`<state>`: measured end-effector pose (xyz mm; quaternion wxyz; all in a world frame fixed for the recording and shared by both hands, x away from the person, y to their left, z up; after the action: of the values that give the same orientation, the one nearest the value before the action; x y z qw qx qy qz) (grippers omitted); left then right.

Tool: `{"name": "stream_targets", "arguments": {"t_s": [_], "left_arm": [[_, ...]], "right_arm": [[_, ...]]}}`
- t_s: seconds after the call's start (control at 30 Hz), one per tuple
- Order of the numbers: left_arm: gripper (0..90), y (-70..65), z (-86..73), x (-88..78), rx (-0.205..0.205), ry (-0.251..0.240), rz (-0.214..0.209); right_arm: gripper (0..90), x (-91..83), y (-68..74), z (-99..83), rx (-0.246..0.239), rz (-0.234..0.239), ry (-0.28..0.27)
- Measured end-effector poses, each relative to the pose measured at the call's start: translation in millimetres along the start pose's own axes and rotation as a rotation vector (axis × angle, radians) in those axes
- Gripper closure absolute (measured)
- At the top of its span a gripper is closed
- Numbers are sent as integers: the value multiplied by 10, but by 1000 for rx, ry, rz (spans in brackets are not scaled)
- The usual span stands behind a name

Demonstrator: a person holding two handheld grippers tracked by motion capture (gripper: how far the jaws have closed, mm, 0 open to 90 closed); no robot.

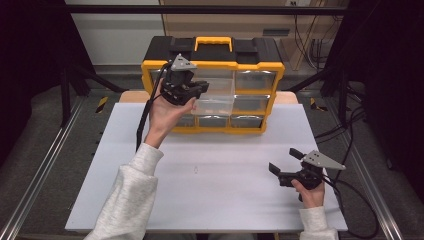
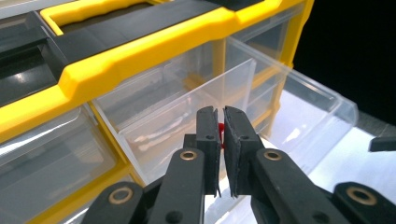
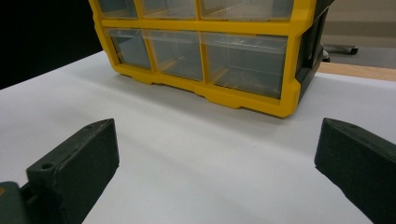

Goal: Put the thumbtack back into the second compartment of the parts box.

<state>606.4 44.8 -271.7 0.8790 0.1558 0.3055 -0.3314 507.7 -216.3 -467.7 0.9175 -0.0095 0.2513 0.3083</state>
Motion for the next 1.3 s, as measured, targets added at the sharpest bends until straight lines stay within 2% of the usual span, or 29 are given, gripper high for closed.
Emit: {"name": "stream_targets", "arguments": {"t_s": [0.1,0.2,0.27,0.43,0.63,0.7,0.83,1.0,1.13,1.3], "left_arm": [[837,17,4,19,-9,-2,2],[781,28,15,5,-14,-16,2],[721,31,33,-25,-20,-45,4],[606,28,40,-173,-33,-97,-20],[423,33,-16,-411,-40,-195,-29],[328,51,-61,-477,-38,-218,-27],[239,87,-190,-586,-47,-243,-48],[133,143,-386,-653,-56,-248,-45],[79,174,-548,-662,-59,-248,-41],[53,169,-744,-626,-57,-241,-46]], "right_arm": [[3,-5,-1,4,1,-1,-3],[3,-6,-3,4,1,-1,-3],[3,-5,-3,2,0,-1,-2],[3,-10,-4,6,3,-1,-4],[3,-19,-10,9,3,-2,-6],[3,-18,-7,9,5,-1,-6],[3,-4,-4,2,0,-3,-2],[3,-5,-5,-1,0,-3,-2],[3,0,-1,-8,-2,-3,2],[3,-6,-7,-6,-1,-4,0]]}}
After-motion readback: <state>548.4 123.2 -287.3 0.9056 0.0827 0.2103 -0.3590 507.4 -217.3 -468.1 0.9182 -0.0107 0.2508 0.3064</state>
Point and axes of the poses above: each handheld gripper's, and its own axes: x roughly forward along the jaws, z roughly out of its top, y roughly to its left, the point moved 9 cm from there along x, roughly forward along the jaws, and after that the axes turned 12 degrees about y, right-handed, at the moved point
